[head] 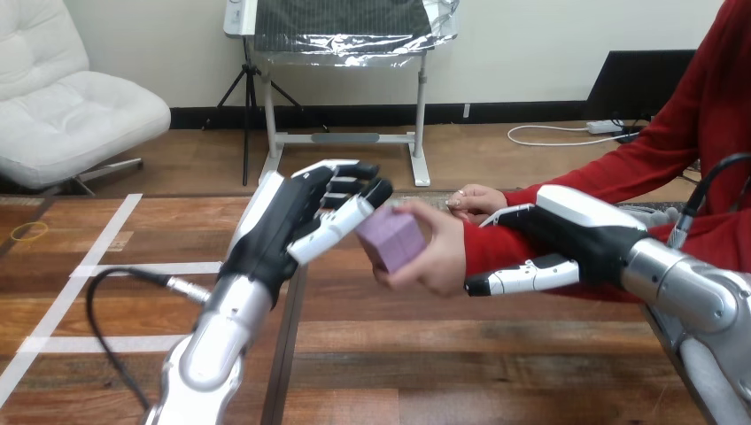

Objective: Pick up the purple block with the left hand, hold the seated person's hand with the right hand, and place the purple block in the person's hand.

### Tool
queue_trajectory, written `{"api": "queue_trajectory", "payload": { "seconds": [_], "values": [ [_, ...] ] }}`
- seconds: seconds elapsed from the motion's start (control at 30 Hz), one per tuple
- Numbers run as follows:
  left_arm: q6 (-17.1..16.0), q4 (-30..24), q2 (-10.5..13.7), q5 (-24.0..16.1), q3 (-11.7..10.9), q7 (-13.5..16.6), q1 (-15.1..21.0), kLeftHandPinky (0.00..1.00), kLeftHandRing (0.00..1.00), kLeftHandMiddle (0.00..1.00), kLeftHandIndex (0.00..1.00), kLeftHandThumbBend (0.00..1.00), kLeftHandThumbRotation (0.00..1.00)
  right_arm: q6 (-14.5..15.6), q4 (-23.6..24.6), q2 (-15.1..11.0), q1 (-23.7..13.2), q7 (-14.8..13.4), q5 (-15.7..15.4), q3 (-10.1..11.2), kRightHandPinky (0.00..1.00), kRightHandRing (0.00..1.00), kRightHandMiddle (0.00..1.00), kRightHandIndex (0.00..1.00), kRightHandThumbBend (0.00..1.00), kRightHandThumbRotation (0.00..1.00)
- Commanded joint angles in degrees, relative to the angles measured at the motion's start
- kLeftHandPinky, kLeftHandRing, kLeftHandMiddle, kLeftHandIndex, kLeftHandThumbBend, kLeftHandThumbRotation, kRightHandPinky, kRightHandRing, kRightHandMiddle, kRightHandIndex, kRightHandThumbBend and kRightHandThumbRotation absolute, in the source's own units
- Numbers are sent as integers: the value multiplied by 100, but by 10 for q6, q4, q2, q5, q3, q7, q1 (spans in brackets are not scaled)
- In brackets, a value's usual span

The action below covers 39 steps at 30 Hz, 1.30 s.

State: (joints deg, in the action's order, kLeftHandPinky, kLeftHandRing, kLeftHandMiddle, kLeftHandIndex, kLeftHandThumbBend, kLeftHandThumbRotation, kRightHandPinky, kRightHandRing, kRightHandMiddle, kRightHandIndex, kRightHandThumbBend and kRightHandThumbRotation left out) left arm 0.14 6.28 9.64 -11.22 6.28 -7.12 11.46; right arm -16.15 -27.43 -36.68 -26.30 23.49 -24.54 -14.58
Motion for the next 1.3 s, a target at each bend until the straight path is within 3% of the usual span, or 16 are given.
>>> {"api": "queue_trajectory", "payload": {
  "seconds": [0.0,0.3,0.67,0.97,1.27],
  "values": [
    [-15,-46,4,5,-4,1,-14,63,72,73,72,66,82,-14,21,-12,-7,-12,10,22,64,79,80,80,100,89],
    [-29,-59,1,5,-3,2,-48,65,74,74,72,61,81,-5,30,-12,3,-34,-5,30,64,80,82,84,100,98],
    [-56,-68,-1,7,-6,5,-81,63,73,75,71,61,79,8,44,10,23,-91,2,53,63,79,82,84,95,100],
    [-70,-79,1,13,-8,0,-107,63,75,75,71,60,78,5,58,31,41,-126,32,75,62,79,83,85,84,100],
    [-87,-55,15,32,-20,-15,-118,63,73,73,71,56,71,-15,79,45,61,-141,66,90,63,79,84,86,81,100]
  ]
}}
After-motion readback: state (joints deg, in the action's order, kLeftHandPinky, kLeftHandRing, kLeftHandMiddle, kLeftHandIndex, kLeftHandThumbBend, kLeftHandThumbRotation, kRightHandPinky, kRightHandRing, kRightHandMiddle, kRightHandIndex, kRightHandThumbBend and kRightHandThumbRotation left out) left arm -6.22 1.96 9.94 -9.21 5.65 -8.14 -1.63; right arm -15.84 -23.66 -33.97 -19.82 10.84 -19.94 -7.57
